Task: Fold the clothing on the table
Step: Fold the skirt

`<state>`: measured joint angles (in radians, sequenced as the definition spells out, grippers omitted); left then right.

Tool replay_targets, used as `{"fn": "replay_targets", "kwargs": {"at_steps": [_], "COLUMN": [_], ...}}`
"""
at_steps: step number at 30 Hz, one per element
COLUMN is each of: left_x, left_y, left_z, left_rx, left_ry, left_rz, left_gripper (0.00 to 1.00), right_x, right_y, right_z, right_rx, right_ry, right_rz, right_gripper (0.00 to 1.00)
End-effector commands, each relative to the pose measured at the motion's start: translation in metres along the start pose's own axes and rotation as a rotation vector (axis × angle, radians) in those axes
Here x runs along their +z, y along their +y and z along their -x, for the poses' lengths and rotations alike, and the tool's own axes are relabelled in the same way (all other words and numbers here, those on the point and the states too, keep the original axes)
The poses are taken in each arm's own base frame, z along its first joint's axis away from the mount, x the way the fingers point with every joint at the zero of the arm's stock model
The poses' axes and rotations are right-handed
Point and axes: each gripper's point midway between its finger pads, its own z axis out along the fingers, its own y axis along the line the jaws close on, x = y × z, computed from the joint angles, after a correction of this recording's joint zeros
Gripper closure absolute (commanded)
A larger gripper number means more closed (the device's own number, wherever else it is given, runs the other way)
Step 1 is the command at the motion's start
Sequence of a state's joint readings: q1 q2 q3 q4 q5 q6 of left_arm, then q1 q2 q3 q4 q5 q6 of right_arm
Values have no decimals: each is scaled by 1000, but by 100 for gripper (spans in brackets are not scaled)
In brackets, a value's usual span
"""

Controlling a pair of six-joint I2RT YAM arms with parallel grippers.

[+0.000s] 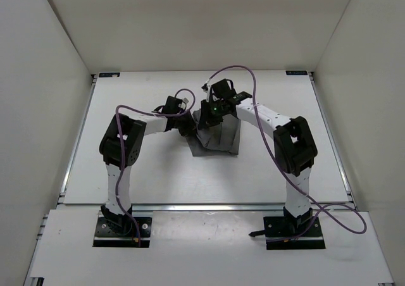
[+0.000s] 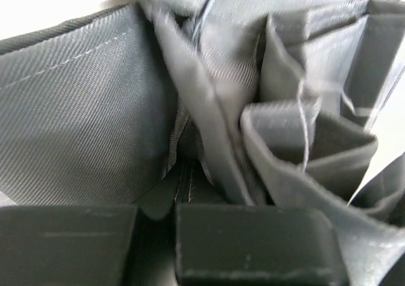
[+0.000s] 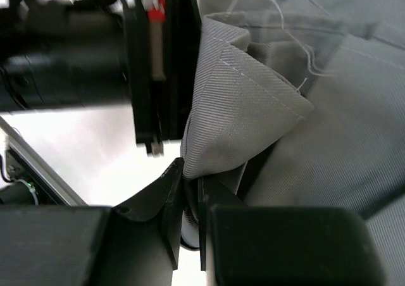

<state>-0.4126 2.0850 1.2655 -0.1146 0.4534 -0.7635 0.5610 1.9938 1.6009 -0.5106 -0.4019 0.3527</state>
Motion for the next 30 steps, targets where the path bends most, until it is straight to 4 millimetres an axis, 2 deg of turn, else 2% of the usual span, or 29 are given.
{"fn": "replay_targets", "kwargs": {"at_steps": [1,3,4,6,7,8,9,10,11,12,13,14,15,16,17,18,19,20,22,23,24,25,26,27,29,30], "left_x": [-13,-14,-19,-25,-31,-36,-41,-50,-57,-62,-73,-80,-91,-97,-107,-118,-123,-137,-152,-160,-166,-169,-171,-178,-178,-174], "left_y": [16,22,23,34,31,29,36,34,25,26,22,18,14,18,16,7,12,11,8,5,-2,-5,-9,-23,-51,-65], "left_z": [-18,-22,-16,-16,-11,-11,-12,-10,-7,-4,2,5,10,16,21,25,30,37,42,46,45,45,40,43,32,24], "left_rx": [-8,-23,-27,-46,-50,-54,-76,-82,-76,-88,-82,-67,-60,-62,-42,-40,-38,-32,-41,-44,-42,-44,-36,-6,53,80], "left_ry": [43,48,30,28,14,8,11,-2,-11,-18,-37,-49,-68,-85,-108,-123,-142,-173,-205,-222,-224,-223,-222,-248,-259,-260], "left_rz": [59,64,61,79,61,50,56,39,3,-2,-17,-14,-12,-4,-5,-18,-8,-6,-17,-37,-63,-67,-68,-92,-143,-171], "left_gripper": [100,100,100,100,100,100,100,100,100,100,100,100,99,96,89,83,80,74,71,72,75,77,85,97,100,100], "right_x": [5,11,14,19,20,18,20,21,14,12,5,-4,-17,-22,-39,-46,-58,-67,-79,-75,-79,-77,-74,-69,-63,-61], "right_y": [22,26,26,24,20,19,14,11,14,9,10,14,17,21,26,27,27,29,14,6,0,-10,-15,-23,-29,-31], "right_z": [25,24,21,19,16,16,11,9,13,12,12,21,30,32,47,53,63,65,71,66,65,59,55,49,34,35], "right_rx": [-30,-54,-57,-58,-44,-18,-4,1,-3,3,-3,-13,-8,7,3,13,-2,-9,-22,-16,-7,12,18,35,50,47], "right_ry": [-66,-66,-53,-45,-35,-24,-11,-1,-17,-22,-32,-66,-108,-118,-176,-205,-251,-277,-313,-296,-290,-265,-255,-230,-193,-203], "right_rz": [75,57,50,40,36,40,31,29,33,16,16,39,56,84,113,125,132,115,62,39,25,9,7,-3,1,-3], "right_gripper": [100,100,100,99,94,81,71,55,40,34,21,13,9,6,6,6,11,22,34,50,65,73,87,96,100,100]}}
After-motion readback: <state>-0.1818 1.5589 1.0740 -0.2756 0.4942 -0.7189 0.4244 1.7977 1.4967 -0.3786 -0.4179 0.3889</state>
